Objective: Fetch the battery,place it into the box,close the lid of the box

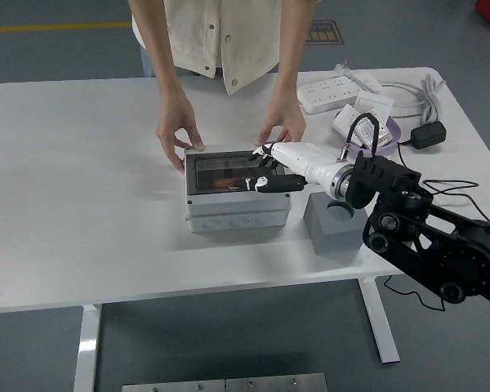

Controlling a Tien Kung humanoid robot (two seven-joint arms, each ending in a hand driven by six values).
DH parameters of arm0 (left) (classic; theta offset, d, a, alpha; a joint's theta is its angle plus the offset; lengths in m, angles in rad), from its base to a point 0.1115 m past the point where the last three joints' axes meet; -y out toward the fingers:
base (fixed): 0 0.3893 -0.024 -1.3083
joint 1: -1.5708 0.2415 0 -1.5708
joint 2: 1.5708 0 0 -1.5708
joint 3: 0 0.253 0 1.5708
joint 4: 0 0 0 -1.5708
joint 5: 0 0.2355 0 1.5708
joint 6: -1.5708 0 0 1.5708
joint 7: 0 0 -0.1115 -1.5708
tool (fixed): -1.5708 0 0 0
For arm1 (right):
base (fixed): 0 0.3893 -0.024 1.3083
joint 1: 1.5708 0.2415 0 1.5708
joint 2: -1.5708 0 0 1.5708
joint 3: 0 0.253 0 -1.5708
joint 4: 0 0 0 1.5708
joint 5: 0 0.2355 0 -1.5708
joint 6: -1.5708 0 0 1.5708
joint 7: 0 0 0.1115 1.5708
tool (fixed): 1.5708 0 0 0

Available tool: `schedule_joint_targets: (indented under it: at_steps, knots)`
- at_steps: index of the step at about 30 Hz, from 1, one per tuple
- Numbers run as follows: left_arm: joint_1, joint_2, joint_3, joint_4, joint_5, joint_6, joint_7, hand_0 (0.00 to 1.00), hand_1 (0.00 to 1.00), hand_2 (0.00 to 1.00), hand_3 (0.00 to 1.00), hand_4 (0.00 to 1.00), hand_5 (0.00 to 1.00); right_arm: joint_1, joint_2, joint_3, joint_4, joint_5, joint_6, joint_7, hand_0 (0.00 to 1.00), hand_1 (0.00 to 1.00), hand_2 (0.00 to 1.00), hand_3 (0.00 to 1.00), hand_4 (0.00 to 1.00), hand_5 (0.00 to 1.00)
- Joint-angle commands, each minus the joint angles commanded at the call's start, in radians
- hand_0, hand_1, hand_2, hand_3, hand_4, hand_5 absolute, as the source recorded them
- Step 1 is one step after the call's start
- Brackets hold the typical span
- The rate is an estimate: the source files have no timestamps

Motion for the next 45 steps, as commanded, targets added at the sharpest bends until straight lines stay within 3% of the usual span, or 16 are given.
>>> schedule_joint_targets:
  at_steps: [6,9,15,20,21,26,27,35,42,45]
  knots:
    - [0.001,-0.002,-0.024,0.000,0.025,-0.001,0.004,0.646,0.744,0.616,0.561,0.774,0.250,-0.022,-0.019,0.105,0.037,-0.031,0.003,0.006,0.798,0.716,0.759,0.832,0.998,0.998]
    - [0.000,-0.003,-0.027,0.000,0.029,-0.001,0.004,0.645,0.744,0.616,0.560,0.775,0.247,-0.048,-0.024,0.146,0.032,-0.035,-0.045,0.052,0.798,0.715,0.758,0.830,0.998,0.998]
    - [0.006,-0.009,-0.056,0.000,0.056,-0.003,0.009,0.645,0.744,0.615,0.560,0.774,0.247,-0.122,0.025,0.192,-0.063,0.031,-0.264,0.244,0.765,0.688,0.732,0.804,0.998,0.998]
    - [0.012,-0.014,-0.082,0.000,0.079,-0.003,0.013,0.645,0.744,0.615,0.560,0.774,0.247,-0.175,0.079,0.189,-0.151,0.202,-0.453,0.435,0.765,0.688,0.732,0.804,0.998,0.998]
    - [0.012,-0.015,-0.083,0.000,0.078,-0.002,0.012,0.645,0.744,0.615,0.561,0.775,0.246,-0.189,0.090,0.176,-0.178,0.248,-0.490,0.480,0.521,0.537,0.589,0.659,0.988,0.922]
    - [0.012,-0.018,-0.089,0.000,0.082,0.000,0.010,0.645,0.744,0.615,0.561,0.775,0.246,-0.258,0.102,0.210,-0.230,0.440,-0.595,0.670,0.521,0.537,0.589,0.659,0.988,0.922]
    - [0.012,-0.019,-0.092,0.000,0.084,0.000,0.010,0.645,0.744,0.615,0.561,0.775,0.246,-0.274,0.101,0.225,-0.227,0.482,-0.606,0.708,0.508,0.491,0.534,0.582,0.934,0.825]
    - [0.014,-0.022,-0.098,0.000,0.090,0.001,0.008,0.645,0.743,0.615,0.560,0.772,0.247,-0.393,0.067,0.352,-0.198,0.769,-0.618,0.886,0.516,0.487,0.541,0.601,0.907,0.805]
    - [0.016,-0.024,-0.100,0.000,0.090,0.002,0.005,0.645,0.743,0.615,0.560,0.771,0.246,-0.476,0.044,0.418,-0.153,0.941,-0.581,0.883,0.517,0.483,0.541,0.574,0.898,0.801]
    - [0.016,-0.023,-0.097,0.000,0.087,0.003,0.002,0.645,0.743,0.615,0.560,0.769,0.247,-0.498,0.038,0.425,-0.117,0.962,-0.566,0.868,0.522,0.470,0.526,0.555,0.895,0.795]
